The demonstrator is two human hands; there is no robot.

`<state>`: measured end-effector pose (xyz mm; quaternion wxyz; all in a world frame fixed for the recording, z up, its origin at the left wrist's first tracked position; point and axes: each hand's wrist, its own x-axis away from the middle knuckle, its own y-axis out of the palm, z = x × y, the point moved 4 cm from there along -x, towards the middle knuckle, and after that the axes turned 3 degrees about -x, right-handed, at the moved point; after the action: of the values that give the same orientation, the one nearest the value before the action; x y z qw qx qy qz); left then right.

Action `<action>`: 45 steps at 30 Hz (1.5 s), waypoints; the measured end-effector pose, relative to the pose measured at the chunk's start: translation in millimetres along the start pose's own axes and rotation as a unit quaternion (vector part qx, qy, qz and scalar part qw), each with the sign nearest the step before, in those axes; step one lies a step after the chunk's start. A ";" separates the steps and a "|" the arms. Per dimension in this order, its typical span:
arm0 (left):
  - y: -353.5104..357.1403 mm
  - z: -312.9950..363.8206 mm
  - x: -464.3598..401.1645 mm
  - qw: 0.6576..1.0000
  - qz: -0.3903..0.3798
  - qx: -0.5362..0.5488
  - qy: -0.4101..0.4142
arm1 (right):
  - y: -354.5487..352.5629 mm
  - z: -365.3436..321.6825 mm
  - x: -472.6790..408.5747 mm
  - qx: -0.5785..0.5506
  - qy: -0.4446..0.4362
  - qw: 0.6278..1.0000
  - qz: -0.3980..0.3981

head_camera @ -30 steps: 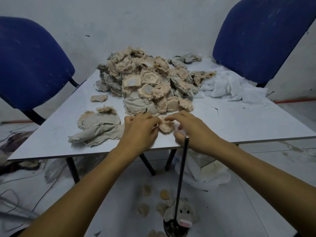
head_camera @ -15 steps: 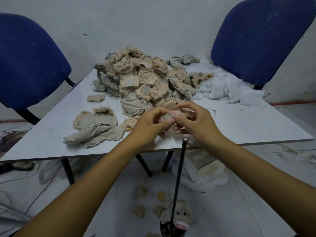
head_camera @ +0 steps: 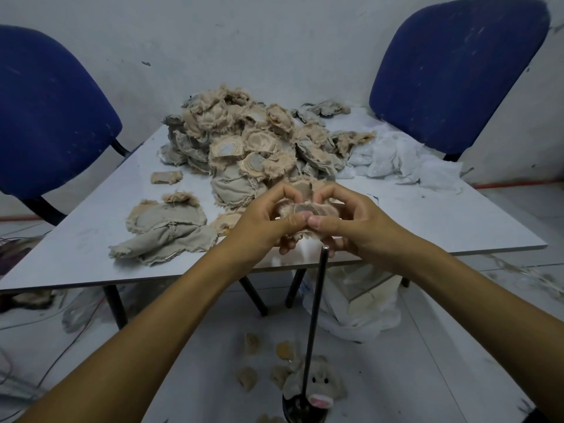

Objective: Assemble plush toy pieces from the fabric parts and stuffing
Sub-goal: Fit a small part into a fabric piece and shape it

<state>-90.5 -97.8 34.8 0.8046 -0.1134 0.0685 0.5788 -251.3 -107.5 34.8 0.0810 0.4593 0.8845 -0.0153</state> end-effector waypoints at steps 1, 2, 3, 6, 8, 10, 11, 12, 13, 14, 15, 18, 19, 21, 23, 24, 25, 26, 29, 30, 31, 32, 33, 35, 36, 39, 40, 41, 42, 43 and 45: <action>1.8 2.5 1.6 1.000 -0.009 -0.012 0.011 | -0.1 -1.4 1.6 0.014 0.000 1.000 -0.006; 3.3 4.7 2.9 0.999 -0.018 -0.021 0.018 | -0.2 -2.5 3.6 0.023 -0.001 1.000 -0.010; 4.7 7.4 4.2 0.999 -0.030 -0.023 0.020 | -0.3 -3.4 5.5 0.029 -0.004 0.999 -0.012; 9.0 12.4 8.9 0.995 -0.096 0.026 -0.020 | 0.2 -7.6 11.9 0.043 -0.019 0.999 -0.005; 12.6 14.4 14.1 0.981 -0.154 0.097 -0.068 | 0.4 -11.2 15.2 0.038 -0.024 0.999 0.007; 14.6 15.9 19.3 0.975 -0.179 0.102 -0.083 | -0.2 -15.5 18.2 0.044 -0.035 0.998 0.022; 15.6 16.7 21.1 0.973 -0.187 0.102 -0.086 | 0.0 -17.2 19.6 0.055 -0.042 0.997 0.022; 16.6 17.4 22.4 0.971 -0.193 0.109 -0.094 | 1.4 -18.2 21.4 0.066 -0.047 0.997 0.018; 17.2 18.9 23.1 0.968 -0.194 0.117 -0.103 | 3.0 -19.1 23.3 0.073 -0.051 0.996 0.012; 16.6 20.6 23.5 0.970 -0.192 0.106 -0.102 | 4.4 -20.4 25.8 0.083 -0.058 0.995 0.006; 15.0 23.7 22.9 0.978 -0.181 0.062 -0.078 | 4.7 -22.4 28.4 0.106 -0.071 0.992 0.005; 6.5 37.2 25.1 0.962 -0.072 -0.244 0.102 | 3.0 -31.8 37.7 0.276 -0.148 0.949 0.020; 5.9 40.9 28.7 0.929 -0.031 -0.327 0.170 | 3.6 -33.9 40.8 0.335 -0.181 0.924 0.024; 10.8 46.2 38.9 0.876 0.010 -0.399 0.270 | 7.4 -35.0 46.7 0.412 -0.242 0.878 0.027; 16.1 47.7 45.8 0.855 0.028 -0.415 0.310 | 12.2 -35.6 51.3 0.451 -0.289 0.844 0.031; 17.1 48.3 47.4 0.853 0.035 -0.413 0.318 | 13.4 -36.6 53.5 0.463 -0.306 0.831 0.035; 17.4 49.5 48.3 0.851 0.041 -0.411 0.323 | 13.2 -38.2 55.3 0.473 -0.316 0.821 0.041; 17.4 50.8 49.0 0.848 0.046 -0.413 0.329 | 12.1 -40.3 56.9 0.482 -0.321 0.814 0.047; 17.9 52.4 51.4 0.831 0.036 -0.431 0.350 | 9.2 -45.1 60.3 0.505 -0.322 0.799 0.052; 19.1 51.8 52.2 0.823 0.027 -0.441 0.357 | 10.3 -44.9 61.5 0.514 -0.328 0.791 0.049; 20.7 50.7 53.1 0.813 0.019 -0.454 0.365 | 12.4 -43.6 62.7 0.524 -0.335 0.782 0.043; 22.8 49.3 54.3 0.803 0.014 -0.466 0.372 | 14.5 -41.5 63.8 0.533 -0.340 0.774 0.036; 24.5 48.2 55.5 0.794 0.013 -0.474 0.380 | 15.5 -38.7 64.5 0.539 -0.340 0.770 0.028; 25.6 47.2 56.8 0.788 0.020 -0.475 0.391 | 13.9 -34.2 64.9 0.540 -0.327 0.775 0.015; 24.8 47.5 56.2 0.792 0.021 -0.468 0.392 | 12.3 -33.1 65.1 0.538 -0.315 0.782 0.009; 19.1 50.3 51.7 0.819 0.013 -0.438 0.370 | 8.8 -33.7 63.1 0.558 -0.282 0.780 -0.010; 16.6 50.8 49.4 0.832 0.014 -0.427 0.352 | 7.8 -34.5 61.4 0.577 -0.275 0.769 -0.010; 14.1 50.0 46.3 0.854 0.015 -0.406 0.324 | 6.7 -35.5 59.2 0.590 -0.273 0.760 -0.006; 11.3 48.0 42.2 0.889 0.012 -0.363 0.280 | 5.3 -36.7 57.1 0.587 -0.271 0.763 -0.002; 9.6 45.4 37.2 0.931 0.001 -0.292 0.218 | 3.7 -37.5 54.5 0.562 -0.262 0.784 -0.002; 10.0 37.1 27.3 0.986 -0.029 -0.125 0.107 | 0.0 -37.2 47.3 0.459 -0.208 0.864 -0.006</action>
<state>-92.0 -60.0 63.0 0.7884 -0.2761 0.0779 0.5441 -282.9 -65.4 64.1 0.0433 0.4254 0.7427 -0.5153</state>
